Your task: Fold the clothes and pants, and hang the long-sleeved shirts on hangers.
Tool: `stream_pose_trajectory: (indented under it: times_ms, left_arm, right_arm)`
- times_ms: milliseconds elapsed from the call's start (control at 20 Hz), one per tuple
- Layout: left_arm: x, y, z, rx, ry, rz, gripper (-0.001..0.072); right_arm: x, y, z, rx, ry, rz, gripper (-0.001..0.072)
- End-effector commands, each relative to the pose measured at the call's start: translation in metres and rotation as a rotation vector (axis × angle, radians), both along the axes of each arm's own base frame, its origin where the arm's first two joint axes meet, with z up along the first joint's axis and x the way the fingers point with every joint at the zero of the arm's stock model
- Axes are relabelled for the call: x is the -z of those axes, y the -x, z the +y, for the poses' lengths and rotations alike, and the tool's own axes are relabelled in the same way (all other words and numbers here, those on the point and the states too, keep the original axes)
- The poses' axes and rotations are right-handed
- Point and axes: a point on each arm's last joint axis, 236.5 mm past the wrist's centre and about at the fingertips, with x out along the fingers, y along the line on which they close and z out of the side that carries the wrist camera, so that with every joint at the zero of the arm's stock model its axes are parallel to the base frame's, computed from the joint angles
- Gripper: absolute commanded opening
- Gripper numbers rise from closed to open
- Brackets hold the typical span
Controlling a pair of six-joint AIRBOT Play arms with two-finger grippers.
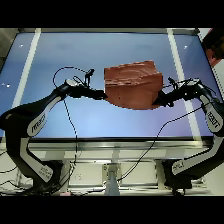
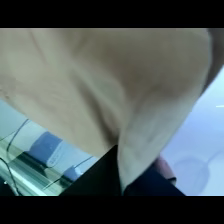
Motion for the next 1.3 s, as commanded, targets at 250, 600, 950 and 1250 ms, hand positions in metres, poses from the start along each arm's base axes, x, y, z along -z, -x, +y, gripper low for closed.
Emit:
stream_pose_trajectory:
  times_ms: [250,600,950,1250]
  left_arm:
    - [-0.141,-0.024,0.028,-0.059,0.078,-0.287,0.0019]
    - [-0.338,0.002,0.071,-0.214,0.179,-0.691,0.0019]
    - [-0.470,0.073,0.089,-0.320,0.381,-0.903,0.0019]
    - [-0.477,0.139,0.070,-0.181,0.434,-0.798,0.0018]
  right_arm:
    - [-0.103,-0.004,0.021,-0.096,-0.113,-0.144,0.0008]
    - [-0.305,-0.020,0.051,-0.088,-0.184,-0.678,0.0008]
    - [-0.413,0.039,0.069,-0.094,-0.126,-0.964,0.0008]
    - [-0.445,0.102,0.086,-0.159,-0.085,-1.055,0.0008]
